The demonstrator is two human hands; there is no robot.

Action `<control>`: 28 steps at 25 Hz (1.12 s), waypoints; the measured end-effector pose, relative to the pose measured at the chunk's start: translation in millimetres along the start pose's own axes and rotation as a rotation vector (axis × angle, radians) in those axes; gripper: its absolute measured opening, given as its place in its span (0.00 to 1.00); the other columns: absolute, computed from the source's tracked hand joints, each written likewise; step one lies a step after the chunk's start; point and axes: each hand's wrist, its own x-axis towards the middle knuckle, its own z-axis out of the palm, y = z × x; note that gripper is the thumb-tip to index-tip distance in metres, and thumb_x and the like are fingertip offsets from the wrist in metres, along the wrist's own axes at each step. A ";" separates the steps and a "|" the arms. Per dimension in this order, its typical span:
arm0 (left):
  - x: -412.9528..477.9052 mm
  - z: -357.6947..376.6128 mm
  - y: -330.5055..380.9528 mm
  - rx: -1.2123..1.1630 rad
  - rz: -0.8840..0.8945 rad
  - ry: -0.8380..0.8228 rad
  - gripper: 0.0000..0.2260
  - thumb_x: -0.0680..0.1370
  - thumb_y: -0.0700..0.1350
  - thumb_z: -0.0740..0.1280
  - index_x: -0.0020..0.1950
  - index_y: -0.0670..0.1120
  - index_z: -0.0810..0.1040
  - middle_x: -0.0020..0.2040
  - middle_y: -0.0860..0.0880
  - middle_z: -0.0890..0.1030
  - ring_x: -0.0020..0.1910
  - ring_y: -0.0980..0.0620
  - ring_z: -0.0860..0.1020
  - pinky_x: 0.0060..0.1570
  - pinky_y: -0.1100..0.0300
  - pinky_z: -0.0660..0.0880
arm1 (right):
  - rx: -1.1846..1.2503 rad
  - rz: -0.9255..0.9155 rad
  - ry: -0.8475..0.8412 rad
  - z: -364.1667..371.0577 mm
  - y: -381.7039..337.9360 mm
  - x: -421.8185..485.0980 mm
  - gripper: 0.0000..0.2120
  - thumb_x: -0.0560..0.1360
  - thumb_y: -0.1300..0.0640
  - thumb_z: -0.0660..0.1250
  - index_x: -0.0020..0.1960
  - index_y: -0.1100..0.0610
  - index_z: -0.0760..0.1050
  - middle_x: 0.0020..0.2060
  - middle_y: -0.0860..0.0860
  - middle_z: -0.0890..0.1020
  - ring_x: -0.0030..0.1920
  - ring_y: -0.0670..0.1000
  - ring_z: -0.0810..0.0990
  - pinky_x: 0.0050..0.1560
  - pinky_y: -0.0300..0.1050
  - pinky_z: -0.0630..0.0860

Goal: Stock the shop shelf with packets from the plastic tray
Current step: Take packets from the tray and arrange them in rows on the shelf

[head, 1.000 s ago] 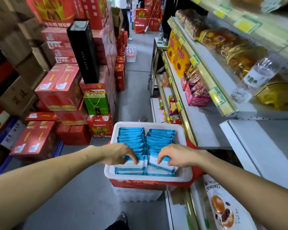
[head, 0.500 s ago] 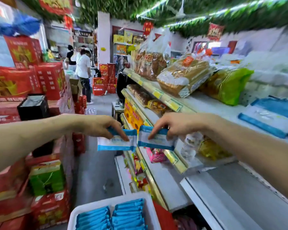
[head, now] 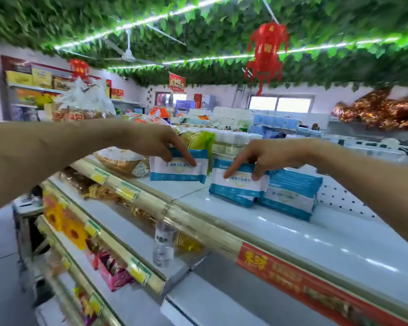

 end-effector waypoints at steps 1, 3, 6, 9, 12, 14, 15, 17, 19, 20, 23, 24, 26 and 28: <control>21.0 1.2 10.9 0.006 0.028 -0.010 0.25 0.81 0.33 0.65 0.62 0.64 0.83 0.56 0.68 0.79 0.50 0.67 0.77 0.49 0.70 0.71 | 0.055 0.073 0.007 -2.7 13.7 -17.3 0.30 0.74 0.72 0.69 0.60 0.38 0.83 0.61 0.41 0.81 0.56 0.47 0.81 0.56 0.42 0.80; 56.0 6.7 27.9 0.015 0.075 -0.034 0.26 0.80 0.34 0.66 0.61 0.66 0.83 0.62 0.64 0.78 0.56 0.60 0.77 0.55 0.63 0.72 | 0.123 0.210 0.009 -4.4 39.0 -46.6 0.29 0.75 0.73 0.68 0.59 0.40 0.84 0.62 0.37 0.78 0.57 0.44 0.80 0.53 0.36 0.79; 86.6 16.5 38.5 0.027 0.105 -0.063 0.25 0.81 0.35 0.65 0.60 0.68 0.83 0.62 0.65 0.77 0.53 0.60 0.77 0.52 0.66 0.72 | 0.197 0.365 0.008 4.2 66.5 -76.9 0.29 0.75 0.73 0.68 0.59 0.40 0.84 0.62 0.39 0.77 0.57 0.46 0.79 0.53 0.39 0.81; 100.8 24.2 39.0 0.030 0.144 -0.085 0.25 0.81 0.35 0.65 0.61 0.68 0.82 0.66 0.62 0.77 0.57 0.57 0.78 0.57 0.64 0.73 | 0.233 0.405 0.055 18.7 80.0 -87.3 0.29 0.75 0.73 0.69 0.60 0.40 0.84 0.62 0.43 0.77 0.57 0.49 0.79 0.55 0.43 0.82; 105.6 29.3 32.3 0.021 0.158 -0.109 0.26 0.81 0.35 0.65 0.60 0.68 0.82 0.68 0.59 0.77 0.60 0.54 0.78 0.60 0.59 0.76 | 0.221 0.413 0.084 29.6 80.7 -78.6 0.29 0.75 0.71 0.69 0.61 0.39 0.83 0.64 0.43 0.74 0.58 0.49 0.77 0.56 0.42 0.81; 103.1 31.0 28.6 0.016 0.160 -0.104 0.26 0.81 0.34 0.65 0.60 0.68 0.83 0.66 0.59 0.78 0.57 0.54 0.79 0.52 0.65 0.77 | 0.174 0.400 0.114 33.9 81.0 -68.3 0.28 0.75 0.71 0.70 0.62 0.39 0.82 0.65 0.44 0.72 0.59 0.49 0.75 0.54 0.38 0.79; 101.7 31.5 26.6 0.006 0.157 -0.096 0.26 0.81 0.34 0.64 0.60 0.67 0.83 0.66 0.59 0.79 0.56 0.53 0.79 0.52 0.64 0.78 | 0.145 0.394 0.131 36.0 81.0 -63.9 0.28 0.75 0.70 0.71 0.63 0.39 0.81 0.65 0.44 0.72 0.60 0.49 0.74 0.55 0.38 0.78; 97.2 31.3 21.3 -0.014 0.150 -0.086 0.26 0.81 0.34 0.64 0.60 0.66 0.84 0.66 0.59 0.79 0.58 0.50 0.79 0.59 0.56 0.79 | 0.040 0.383 0.133 40.7 82.4 -57.2 0.28 0.74 0.68 0.72 0.63 0.38 0.80 0.67 0.45 0.70 0.64 0.51 0.71 0.64 0.45 0.75; 91.4 30.5 15.3 -0.025 0.145 -0.090 0.26 0.81 0.33 0.64 0.60 0.66 0.84 0.67 0.60 0.78 0.60 0.51 0.79 0.63 0.54 0.77 | -0.139 0.362 0.112 45.3 84.9 -53.5 0.29 0.73 0.65 0.73 0.64 0.36 0.79 0.68 0.45 0.68 0.68 0.52 0.66 0.71 0.52 0.69; 88.6 30.3 12.4 -0.032 0.144 -0.094 0.26 0.81 0.33 0.65 0.60 0.66 0.84 0.67 0.60 0.78 0.61 0.52 0.79 0.64 0.54 0.77 | -0.212 0.346 0.111 46.7 86.4 -53.2 0.29 0.73 0.64 0.73 0.64 0.35 0.78 0.69 0.45 0.67 0.69 0.51 0.65 0.73 0.54 0.66; 82.8 28.7 8.4 -0.051 0.148 -0.101 0.26 0.81 0.33 0.65 0.59 0.66 0.84 0.68 0.59 0.78 0.61 0.51 0.79 0.66 0.50 0.76 | -0.288 0.339 0.105 46.6 88.7 -57.2 0.28 0.74 0.60 0.73 0.65 0.32 0.76 0.72 0.44 0.66 0.70 0.51 0.63 0.73 0.57 0.63; 82.0 27.9 9.7 -0.054 0.148 -0.099 0.26 0.81 0.33 0.65 0.59 0.66 0.84 0.67 0.59 0.78 0.61 0.50 0.79 0.66 0.48 0.76 | -0.285 0.337 0.109 45.9 89.9 -59.5 0.28 0.74 0.60 0.73 0.66 0.31 0.76 0.72 0.44 0.66 0.70 0.52 0.63 0.73 0.58 0.63; 83.8 26.9 18.3 -0.064 0.157 -0.097 0.26 0.81 0.33 0.65 0.59 0.66 0.84 0.67 0.59 0.79 0.61 0.50 0.79 0.65 0.49 0.77 | -0.229 0.343 0.131 43.5 91.1 -66.6 0.30 0.74 0.61 0.73 0.67 0.32 0.75 0.72 0.44 0.66 0.71 0.52 0.63 0.74 0.59 0.65; 89.4 28.8 33.2 -0.069 0.192 -0.112 0.26 0.81 0.33 0.65 0.60 0.66 0.84 0.67 0.59 0.78 0.62 0.52 0.79 0.62 0.54 0.78 | -0.158 0.348 0.176 40.0 91.7 -75.9 0.29 0.75 0.62 0.73 0.68 0.34 0.76 0.72 0.45 0.67 0.72 0.52 0.63 0.74 0.59 0.66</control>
